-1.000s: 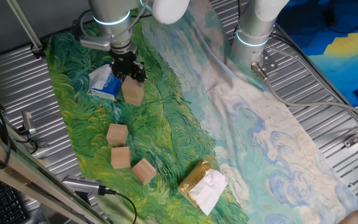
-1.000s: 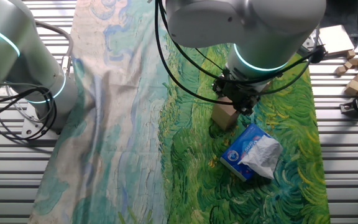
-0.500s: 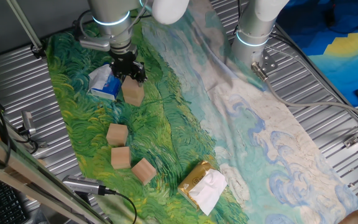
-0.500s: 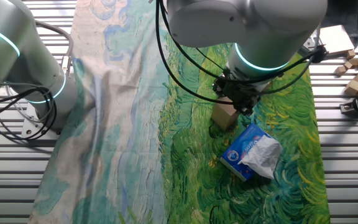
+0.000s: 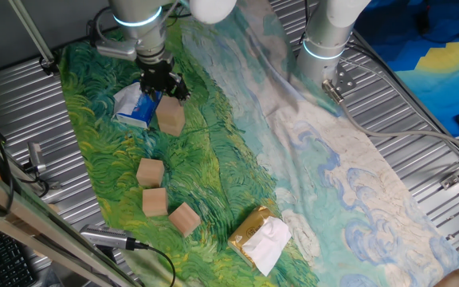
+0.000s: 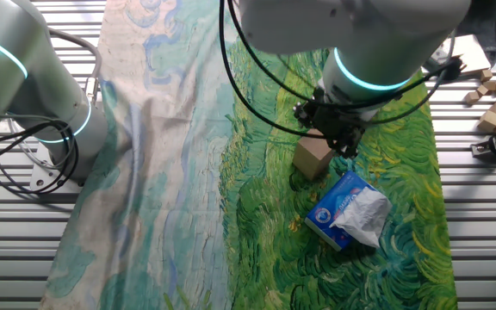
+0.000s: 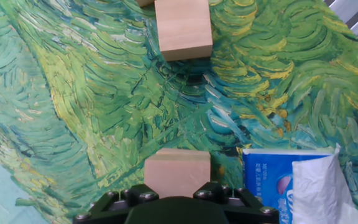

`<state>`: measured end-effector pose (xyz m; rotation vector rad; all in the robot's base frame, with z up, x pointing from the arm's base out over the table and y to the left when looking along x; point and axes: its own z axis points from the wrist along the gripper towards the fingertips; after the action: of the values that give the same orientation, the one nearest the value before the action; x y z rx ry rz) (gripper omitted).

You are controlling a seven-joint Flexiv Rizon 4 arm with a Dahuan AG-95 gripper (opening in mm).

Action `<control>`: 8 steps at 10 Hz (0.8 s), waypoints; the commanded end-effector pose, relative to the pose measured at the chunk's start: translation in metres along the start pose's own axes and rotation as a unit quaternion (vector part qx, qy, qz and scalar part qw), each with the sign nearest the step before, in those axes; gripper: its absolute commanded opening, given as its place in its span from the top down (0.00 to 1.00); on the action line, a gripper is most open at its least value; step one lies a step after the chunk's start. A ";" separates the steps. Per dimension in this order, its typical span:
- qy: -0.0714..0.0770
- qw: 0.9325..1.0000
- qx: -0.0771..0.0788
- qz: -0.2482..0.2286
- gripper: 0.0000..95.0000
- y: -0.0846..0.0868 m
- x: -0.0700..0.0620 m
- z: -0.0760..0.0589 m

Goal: Stack the blocks in a vertical line of five

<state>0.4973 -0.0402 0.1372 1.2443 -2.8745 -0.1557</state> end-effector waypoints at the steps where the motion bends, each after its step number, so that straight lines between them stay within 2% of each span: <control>1: -0.003 0.999 -0.006 0.034 0.60 0.001 -0.001 -0.014; 3: 0.008 0.998 -0.019 0.058 0.60 -0.002 -0.013 -0.035; 4: 0.015 0.996 -0.018 0.081 1.00 -0.002 -0.025 -0.043; 5: 0.019 0.996 -0.019 0.089 1.00 0.001 -0.037 -0.048; 6: 0.026 0.993 -0.017 0.111 1.00 0.010 -0.057 -0.048; 7: 0.030 0.992 -0.011 0.119 1.00 0.020 -0.073 -0.043; 8: 0.029 0.992 -0.008 0.124 0.80 0.030 -0.087 -0.038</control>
<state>0.5339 0.0309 0.1826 0.8805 -2.9297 -0.1459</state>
